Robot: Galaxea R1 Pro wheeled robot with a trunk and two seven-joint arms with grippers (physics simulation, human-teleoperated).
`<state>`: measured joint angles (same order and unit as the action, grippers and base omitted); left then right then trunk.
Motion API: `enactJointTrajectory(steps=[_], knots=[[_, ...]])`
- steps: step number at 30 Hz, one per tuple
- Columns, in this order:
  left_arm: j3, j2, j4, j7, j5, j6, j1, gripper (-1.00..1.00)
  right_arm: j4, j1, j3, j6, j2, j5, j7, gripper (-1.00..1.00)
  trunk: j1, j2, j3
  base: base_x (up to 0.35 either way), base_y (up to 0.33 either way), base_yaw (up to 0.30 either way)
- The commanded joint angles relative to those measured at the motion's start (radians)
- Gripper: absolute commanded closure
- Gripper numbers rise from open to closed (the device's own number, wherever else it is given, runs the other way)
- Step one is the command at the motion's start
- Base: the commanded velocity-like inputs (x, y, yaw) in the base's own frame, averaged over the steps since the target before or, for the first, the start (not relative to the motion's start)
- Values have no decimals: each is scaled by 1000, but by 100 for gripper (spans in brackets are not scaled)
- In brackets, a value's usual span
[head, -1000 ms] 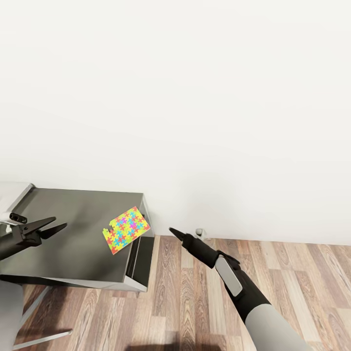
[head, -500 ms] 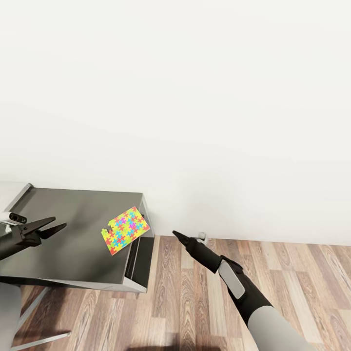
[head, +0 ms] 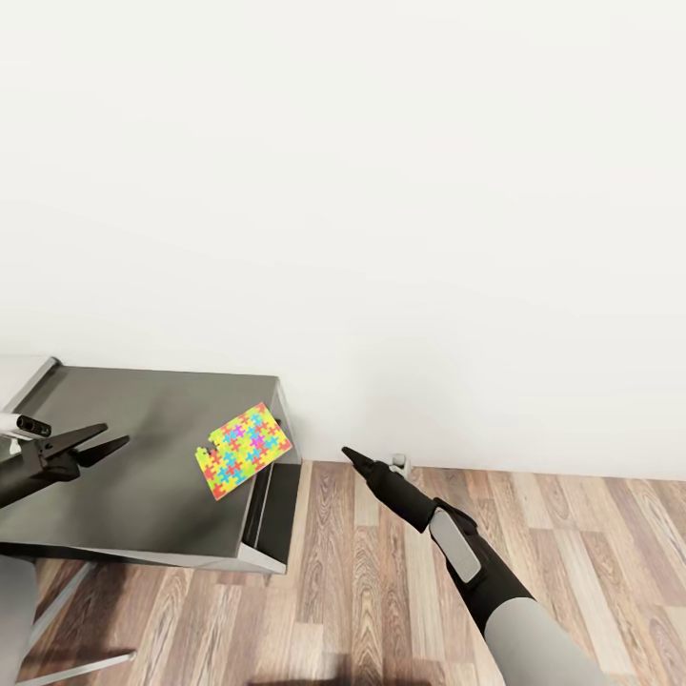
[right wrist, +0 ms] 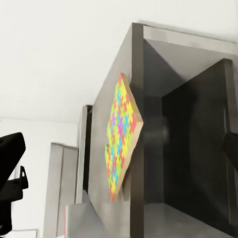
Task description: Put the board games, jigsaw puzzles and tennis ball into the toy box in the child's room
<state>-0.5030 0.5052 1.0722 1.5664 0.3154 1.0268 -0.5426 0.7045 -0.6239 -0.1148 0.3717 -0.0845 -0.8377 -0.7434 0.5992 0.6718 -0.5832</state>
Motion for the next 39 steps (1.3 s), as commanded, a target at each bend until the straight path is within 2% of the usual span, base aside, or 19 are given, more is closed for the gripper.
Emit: enactJointTrajectory(steps=[1, 8, 12, 22, 31, 39], knots=[[-1, 1, 0, 4, -1, 10, 0, -100, -1, 0, 0, 13, 0, -12, 0, -100, 4, 8, -4, 0, 0, 0], [-2, 1, 0, 4, -1, 11, 0, -100, -13, 0, -3, 121, -14, -12, -10, -100, 31, 57, -26, 0, 0, 0], [-1, 1, 0, 4, -1, 11, 0, -100, -14, 0, -3, 135, -16, -6, -10, -100, 46, 85, -39, 0, 0, 0], [-2, 2, 0, 4, -1, 11, 0, -100, -16, 0, 0, 143, -11, -10, -10, -100, 85, 155, -70, 0, 0, 0], [-2, 3, 0, 4, -1, 11, 0, -100, -12, 0, -1, 82, -8, -9, -16, -100, 119, 218, -98, 0, 0, 0], [-2, 3, 0, 4, -1, 11, 0, -100, -11, 0, -2, 69, -8, -9, -16, -100, 150, 274, -123, 0, 0, 0]])
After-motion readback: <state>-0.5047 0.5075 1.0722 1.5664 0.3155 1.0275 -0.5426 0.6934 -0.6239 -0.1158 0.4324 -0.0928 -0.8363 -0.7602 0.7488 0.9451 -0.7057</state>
